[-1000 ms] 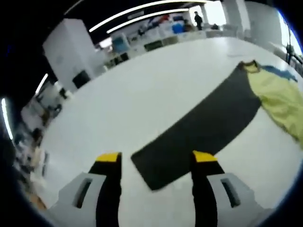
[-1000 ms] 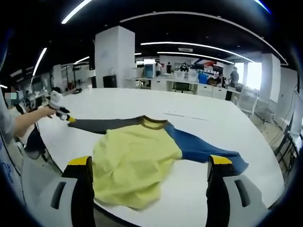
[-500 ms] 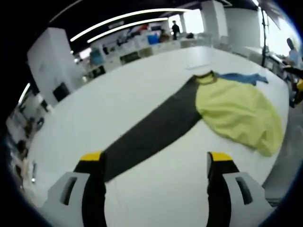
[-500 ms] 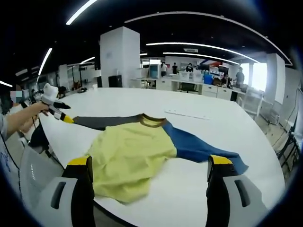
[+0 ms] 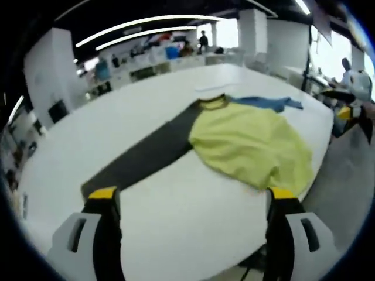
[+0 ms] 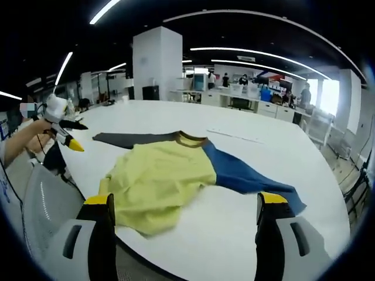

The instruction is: Fold the garment on the visible template until the final outline fits inside the template.

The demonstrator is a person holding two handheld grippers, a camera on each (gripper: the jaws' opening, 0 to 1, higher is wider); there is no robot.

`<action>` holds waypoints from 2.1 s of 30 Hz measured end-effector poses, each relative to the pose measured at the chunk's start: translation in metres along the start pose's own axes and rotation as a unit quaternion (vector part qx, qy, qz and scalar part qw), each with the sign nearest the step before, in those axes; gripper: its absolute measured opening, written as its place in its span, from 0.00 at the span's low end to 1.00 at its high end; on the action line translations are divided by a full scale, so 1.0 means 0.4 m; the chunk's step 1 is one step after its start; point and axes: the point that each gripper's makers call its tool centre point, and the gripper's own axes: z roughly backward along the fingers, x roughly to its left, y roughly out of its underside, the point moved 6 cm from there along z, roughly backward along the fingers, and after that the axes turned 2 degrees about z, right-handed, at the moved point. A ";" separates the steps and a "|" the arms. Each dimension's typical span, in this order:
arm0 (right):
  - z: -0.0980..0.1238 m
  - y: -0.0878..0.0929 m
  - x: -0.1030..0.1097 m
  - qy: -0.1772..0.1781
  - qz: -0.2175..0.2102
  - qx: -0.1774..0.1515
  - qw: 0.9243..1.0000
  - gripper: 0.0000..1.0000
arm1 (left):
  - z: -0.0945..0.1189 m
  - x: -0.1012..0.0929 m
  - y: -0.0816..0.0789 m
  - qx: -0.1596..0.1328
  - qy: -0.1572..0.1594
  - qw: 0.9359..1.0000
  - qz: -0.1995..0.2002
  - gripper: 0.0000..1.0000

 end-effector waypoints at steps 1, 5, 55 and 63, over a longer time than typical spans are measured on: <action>0.001 0.003 -0.001 0.000 0.000 0.001 1.000 1.00 | 0.000 -0.011 0.002 0.004 0.005 1.000 0.003 0.99; 0.000 0.029 -0.006 -0.004 0.009 0.015 1.000 1.00 | -0.004 -0.066 0.006 0.003 0.029 1.000 0.000 1.00; -0.211 0.190 0.025 -0.190 0.066 0.161 0.966 0.13 | 0.055 -0.230 0.059 -0.038 0.038 0.994 0.096 0.90; -0.228 0.203 0.029 -0.192 0.071 0.182 0.962 0.12 | 0.055 -0.229 0.072 -0.035 0.039 0.993 0.107 0.89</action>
